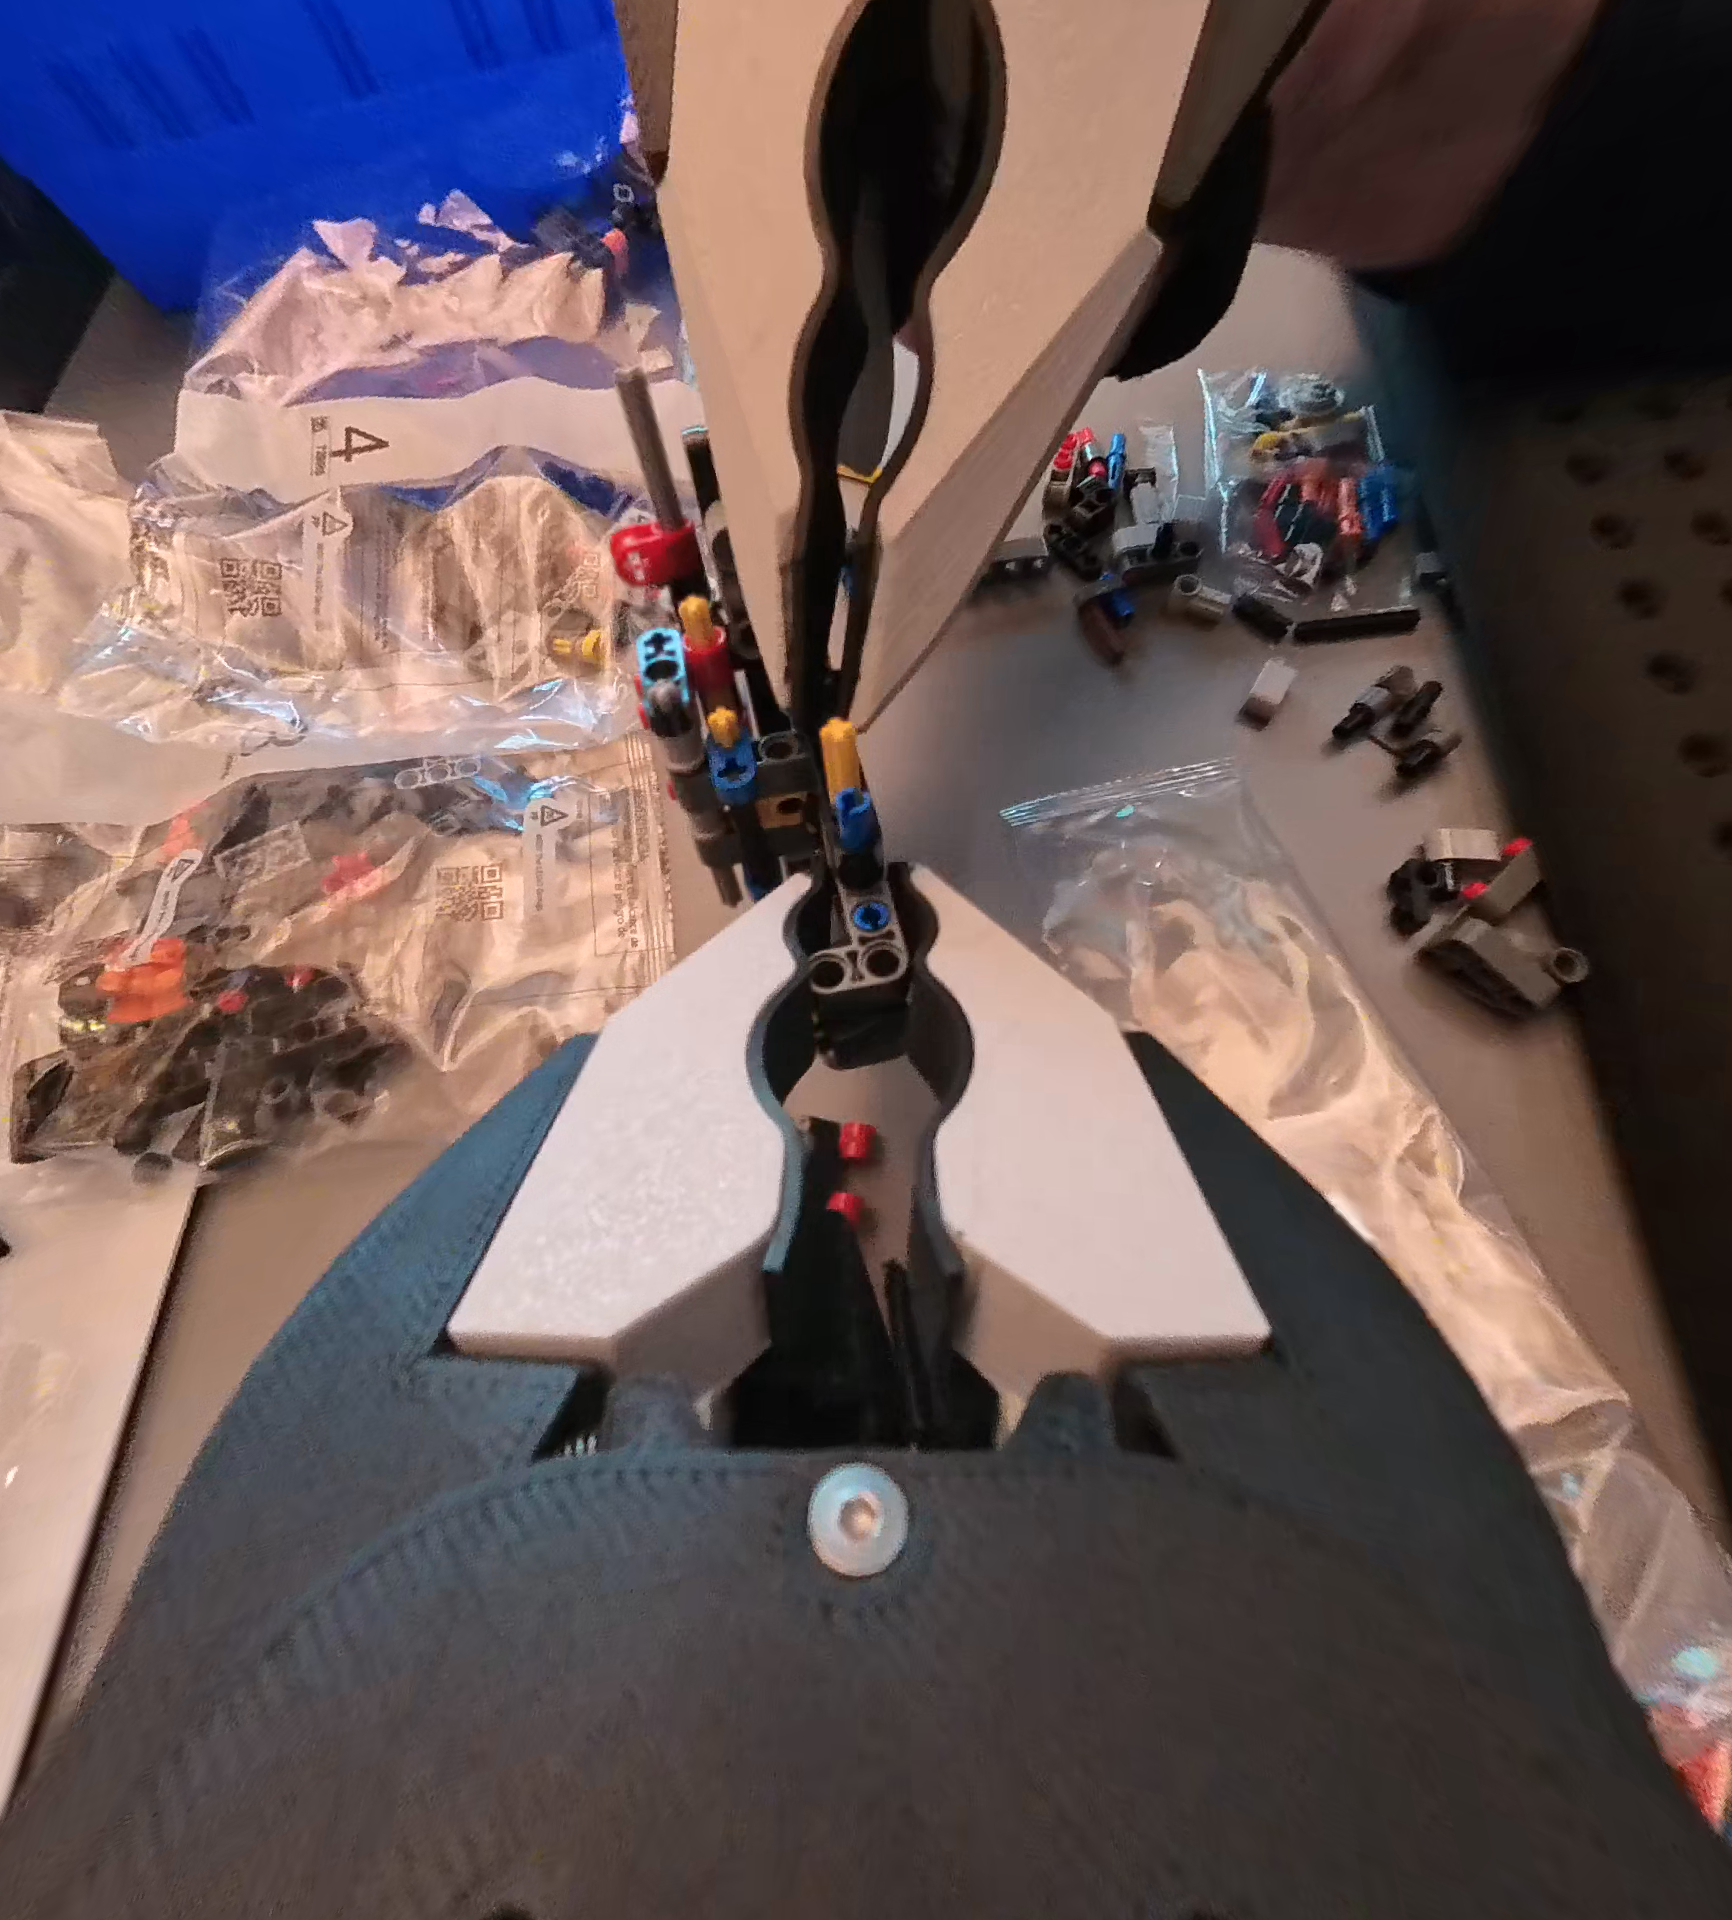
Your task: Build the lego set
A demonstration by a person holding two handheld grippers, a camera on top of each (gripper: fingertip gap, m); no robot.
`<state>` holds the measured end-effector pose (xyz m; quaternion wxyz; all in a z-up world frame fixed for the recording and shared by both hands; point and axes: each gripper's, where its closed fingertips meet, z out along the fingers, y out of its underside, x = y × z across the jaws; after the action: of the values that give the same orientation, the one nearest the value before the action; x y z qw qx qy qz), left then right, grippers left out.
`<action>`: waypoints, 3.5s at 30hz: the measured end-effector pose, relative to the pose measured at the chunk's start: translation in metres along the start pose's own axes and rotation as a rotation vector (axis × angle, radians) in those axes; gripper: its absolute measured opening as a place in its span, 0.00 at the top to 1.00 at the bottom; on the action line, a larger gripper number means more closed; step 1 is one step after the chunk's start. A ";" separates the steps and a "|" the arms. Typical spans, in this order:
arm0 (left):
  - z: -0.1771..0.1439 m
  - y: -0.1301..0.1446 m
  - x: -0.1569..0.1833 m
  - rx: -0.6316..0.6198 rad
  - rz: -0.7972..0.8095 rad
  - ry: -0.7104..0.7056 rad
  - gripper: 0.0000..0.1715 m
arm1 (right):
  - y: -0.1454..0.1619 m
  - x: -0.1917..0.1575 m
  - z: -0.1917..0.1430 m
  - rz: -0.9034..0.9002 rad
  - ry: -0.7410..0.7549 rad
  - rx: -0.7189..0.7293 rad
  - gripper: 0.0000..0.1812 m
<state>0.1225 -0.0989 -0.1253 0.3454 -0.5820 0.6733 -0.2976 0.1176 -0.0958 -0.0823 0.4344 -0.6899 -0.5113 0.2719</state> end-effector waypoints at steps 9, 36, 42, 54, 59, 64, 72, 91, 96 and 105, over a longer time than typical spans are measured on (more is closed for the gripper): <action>-0.005 -0.001 -0.002 -0.031 0.063 -0.042 0.94 | -0.005 -0.003 -0.003 -0.026 0.016 0.003 1.00; -0.006 0.015 0.000 -0.075 0.026 0.000 0.95 | -0.019 0.020 -0.058 0.128 0.009 0.220 1.00; -0.009 0.015 -0.006 -0.034 -0.077 0.020 0.94 | -0.006 0.008 -0.049 0.140 -0.084 0.143 0.99; -0.001 0.008 -0.005 -0.083 0.039 -0.052 0.94 | -0.008 -0.012 -0.015 -0.104 -0.019 0.050 0.93; 0.003 0.005 -0.003 -0.101 0.094 -0.075 0.94 | 0.009 -0.007 0.005 -0.217 0.079 -0.088 0.94; 0.004 0.006 -0.003 -0.123 0.131 -0.096 0.94 | 0.010 -0.006 0.007 -0.209 0.087 -0.100 0.99; 0.003 0.005 -0.007 -0.126 0.154 -0.132 0.94 | 0.008 -0.006 0.007 -0.136 0.069 -0.081 1.00; -0.009 -0.012 0.000 -0.021 0.175 -0.088 0.94 | -0.015 -0.013 -0.004 -0.028 0.003 0.058 1.00; -0.011 -0.014 -0.001 0.003 0.159 -0.087 0.94 | -0.022 -0.011 -0.007 0.005 0.000 0.116 1.00; 0.009 0.005 0.003 -0.073 0.109 -0.034 0.95 | -0.033 0.013 -0.052 0.071 0.035 0.263 1.00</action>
<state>0.1265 -0.1012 -0.1345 0.3509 -0.5616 0.7085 -0.2438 0.1488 -0.0970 -0.0279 0.5200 -0.6491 -0.4389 0.3400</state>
